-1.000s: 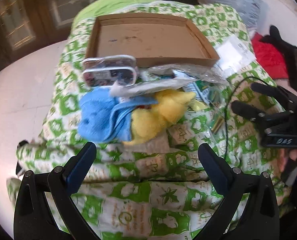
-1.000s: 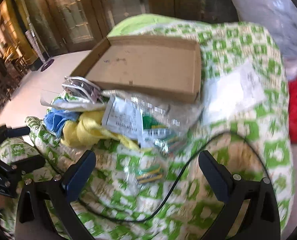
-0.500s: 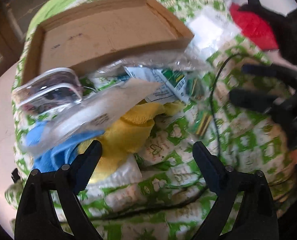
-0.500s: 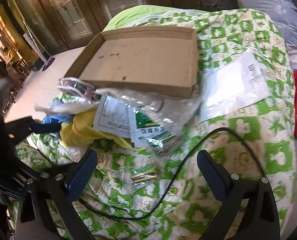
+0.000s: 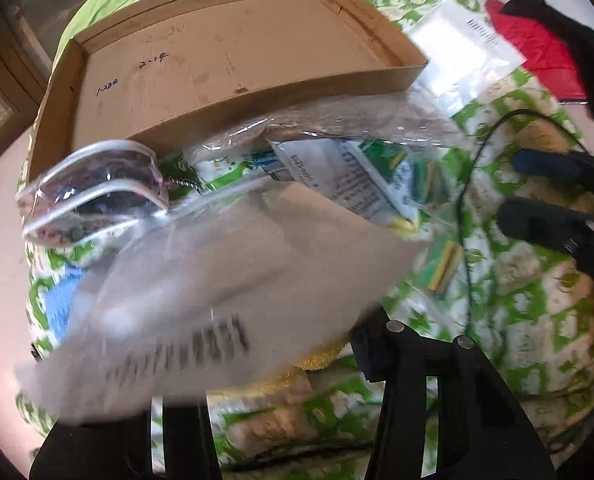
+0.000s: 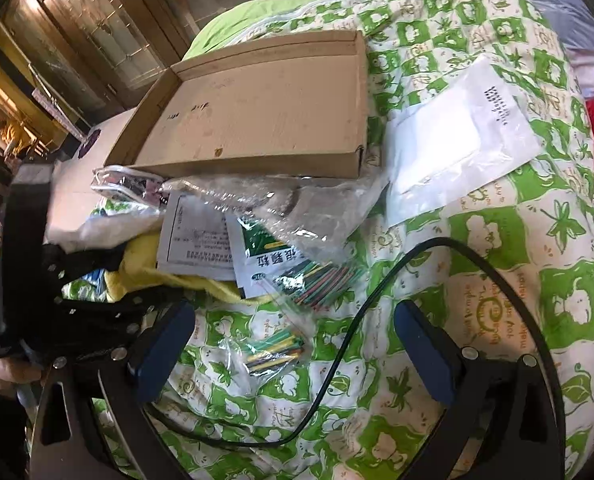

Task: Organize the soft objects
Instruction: 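Grasp the yellow towel with left tool while right tool grasps clear plastic bag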

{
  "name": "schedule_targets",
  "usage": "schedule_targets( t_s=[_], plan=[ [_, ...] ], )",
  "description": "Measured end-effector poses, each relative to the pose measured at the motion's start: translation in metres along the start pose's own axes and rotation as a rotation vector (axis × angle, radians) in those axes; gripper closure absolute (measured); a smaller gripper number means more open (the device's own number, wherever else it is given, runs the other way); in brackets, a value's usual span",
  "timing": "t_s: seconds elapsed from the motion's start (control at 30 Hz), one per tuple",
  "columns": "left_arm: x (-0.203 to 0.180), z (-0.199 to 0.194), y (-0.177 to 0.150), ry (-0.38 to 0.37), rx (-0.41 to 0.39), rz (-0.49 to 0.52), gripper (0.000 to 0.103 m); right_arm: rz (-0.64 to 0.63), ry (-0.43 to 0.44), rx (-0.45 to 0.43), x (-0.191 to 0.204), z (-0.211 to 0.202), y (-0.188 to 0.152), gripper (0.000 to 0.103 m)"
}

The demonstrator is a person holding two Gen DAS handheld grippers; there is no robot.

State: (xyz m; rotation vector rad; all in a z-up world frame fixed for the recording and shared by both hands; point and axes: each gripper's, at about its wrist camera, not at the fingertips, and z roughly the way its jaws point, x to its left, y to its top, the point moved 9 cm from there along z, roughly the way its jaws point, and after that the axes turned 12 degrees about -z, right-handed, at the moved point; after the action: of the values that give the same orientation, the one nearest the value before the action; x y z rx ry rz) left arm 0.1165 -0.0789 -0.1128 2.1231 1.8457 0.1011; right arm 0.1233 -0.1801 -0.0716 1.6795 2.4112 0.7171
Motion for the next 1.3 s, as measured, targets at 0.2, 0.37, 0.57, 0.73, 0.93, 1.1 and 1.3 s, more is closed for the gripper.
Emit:
schedule_targets(
  t_s=[0.2, 0.37, 0.57, 0.73, 0.93, 1.1, 1.3],
  plan=[
    [-0.014, -0.015, -0.027, -0.110, 0.053, 0.010, 0.058, -0.039, -0.003, 0.007, 0.001, 0.007, 0.014, 0.006],
    [-0.009, 0.002, -0.034, -0.101, 0.058, -0.021, 0.058, -0.109, 0.028, 0.070, 0.009, 0.033, 0.033, 0.014],
    [0.013, 0.010, -0.019, -0.126, 0.052, -0.079, 0.058, -0.192, -0.005, 0.103, 0.016, 0.057, 0.062, 0.016],
    [0.018, 0.011, -0.020, -0.149, 0.068, -0.111, 0.058, -0.250, 0.009, 0.135, 0.019, 0.079, 0.067, 0.044],
    [0.021, 0.009, -0.019, -0.145, 0.068, -0.104, 0.058, -0.241, 0.022, 0.088, 0.016, 0.065, 0.060, 0.082],
    [0.009, 0.003, -0.024, -0.130, 0.059, -0.105, 0.058, -0.201, 0.099, 0.089, 0.012, 0.050, 0.048, 0.091],
    [0.005, -0.008, -0.029, -0.125, 0.032, -0.108, 0.058, -0.177, 0.156, 0.069, 0.022, 0.024, 0.038, 0.093]
  ],
)
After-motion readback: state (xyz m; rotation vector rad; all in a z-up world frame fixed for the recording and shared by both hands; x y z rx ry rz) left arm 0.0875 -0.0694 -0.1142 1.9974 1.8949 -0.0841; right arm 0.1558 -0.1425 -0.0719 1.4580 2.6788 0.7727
